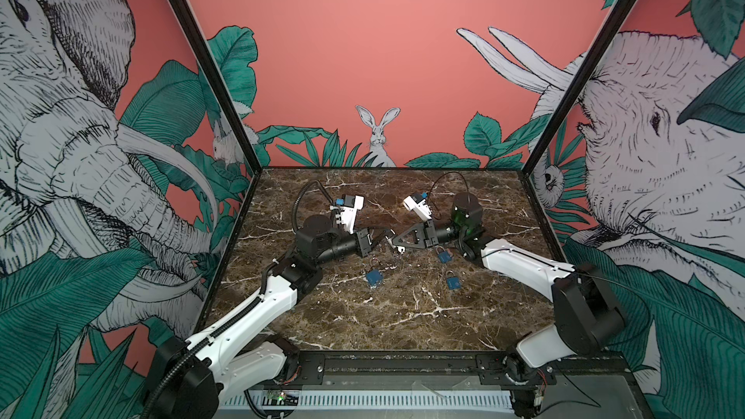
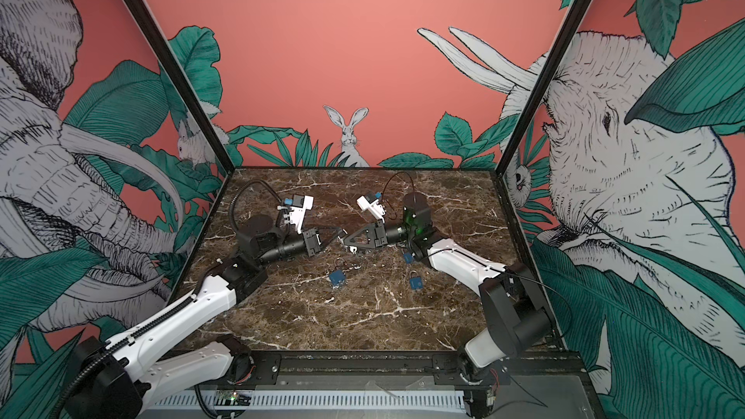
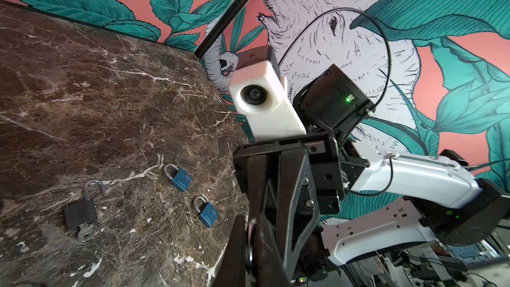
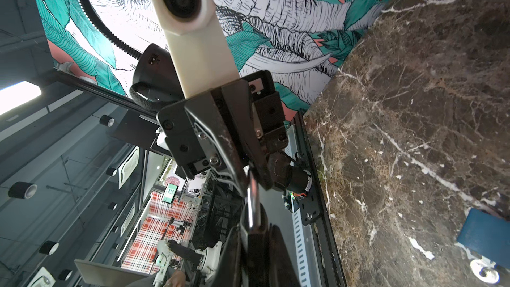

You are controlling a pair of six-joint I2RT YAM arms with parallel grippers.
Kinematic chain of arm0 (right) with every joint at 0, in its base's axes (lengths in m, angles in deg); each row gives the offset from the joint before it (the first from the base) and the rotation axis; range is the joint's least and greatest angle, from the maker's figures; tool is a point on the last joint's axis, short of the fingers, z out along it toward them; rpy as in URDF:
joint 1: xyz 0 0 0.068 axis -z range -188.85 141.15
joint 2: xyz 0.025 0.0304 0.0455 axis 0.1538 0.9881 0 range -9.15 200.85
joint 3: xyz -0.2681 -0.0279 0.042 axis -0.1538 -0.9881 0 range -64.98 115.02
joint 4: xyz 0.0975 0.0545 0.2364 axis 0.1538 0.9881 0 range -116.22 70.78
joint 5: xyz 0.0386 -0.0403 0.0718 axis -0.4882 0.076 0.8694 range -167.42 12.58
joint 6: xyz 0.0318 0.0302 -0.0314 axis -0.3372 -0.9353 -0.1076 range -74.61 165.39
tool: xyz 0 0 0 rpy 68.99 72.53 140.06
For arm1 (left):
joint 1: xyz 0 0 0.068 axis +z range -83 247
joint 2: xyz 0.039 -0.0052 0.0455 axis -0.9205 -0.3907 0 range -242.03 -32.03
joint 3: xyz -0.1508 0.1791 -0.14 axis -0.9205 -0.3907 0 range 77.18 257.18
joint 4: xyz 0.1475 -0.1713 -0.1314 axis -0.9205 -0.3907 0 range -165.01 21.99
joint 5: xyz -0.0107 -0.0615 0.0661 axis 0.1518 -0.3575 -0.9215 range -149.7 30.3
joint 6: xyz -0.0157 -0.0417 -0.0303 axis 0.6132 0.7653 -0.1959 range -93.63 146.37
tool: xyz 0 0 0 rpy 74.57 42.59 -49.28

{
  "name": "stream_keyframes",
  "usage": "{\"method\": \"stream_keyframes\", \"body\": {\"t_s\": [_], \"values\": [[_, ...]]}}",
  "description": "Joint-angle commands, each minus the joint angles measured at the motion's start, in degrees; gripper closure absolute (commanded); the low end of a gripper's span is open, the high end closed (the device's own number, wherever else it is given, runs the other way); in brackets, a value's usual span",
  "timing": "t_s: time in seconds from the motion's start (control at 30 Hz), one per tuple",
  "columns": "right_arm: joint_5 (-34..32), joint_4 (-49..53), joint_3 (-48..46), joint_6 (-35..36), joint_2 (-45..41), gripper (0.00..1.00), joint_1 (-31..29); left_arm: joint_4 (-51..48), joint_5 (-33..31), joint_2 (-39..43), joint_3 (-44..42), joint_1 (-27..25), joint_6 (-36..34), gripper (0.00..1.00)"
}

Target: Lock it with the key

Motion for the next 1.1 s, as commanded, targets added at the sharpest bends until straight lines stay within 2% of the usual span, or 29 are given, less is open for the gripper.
{"method": "stream_keyframes", "body": {"t_s": [0.0,0.13,0.2,0.3,0.77,0.83,0.97,1.07], "values": [[-13.3,-2.3,1.5,2.3,-2.4,1.0,1.1,-7.2,19.4,-1.3,1.9,0.4,-1.5,1.0],[-14.4,5.4,0.8,8.0,-4.3,1.0,0.7,-9.7,21.2,-3.5,5.9,1.7,-2.9,1.0],[-14.4,5.7,0.6,8.2,-4.5,1.0,0.7,-9.7,21.7,-4.4,7.0,1.8,-2.7,1.0],[-14.3,6.1,0.7,8.4,-4.3,1.0,0.7,-9.7,22.1,-5.1,7.8,1.9,-2.7,0.93],[-14.3,4.9,1.6,6.9,-3.2,1.0,0.7,-10.1,21.0,-5.5,7.7,2.1,-3.1,0.84],[-14.2,4.7,1.7,6.7,-3.1,1.0,0.6,-10.0,20.9,-5.7,7.9,2.1,-3.0,0.87],[-14.1,4.6,1.8,6.7,-2.8,1.0,0.4,-10.0,20.3,-6.0,7.8,2.2,-3.3,1.0],[-13.9,5.0,2.0,7.0,-2.7,1.0,0.1,-8.9,19.6,-6.4,7.5,2.2,-2.9,1.0]]}}
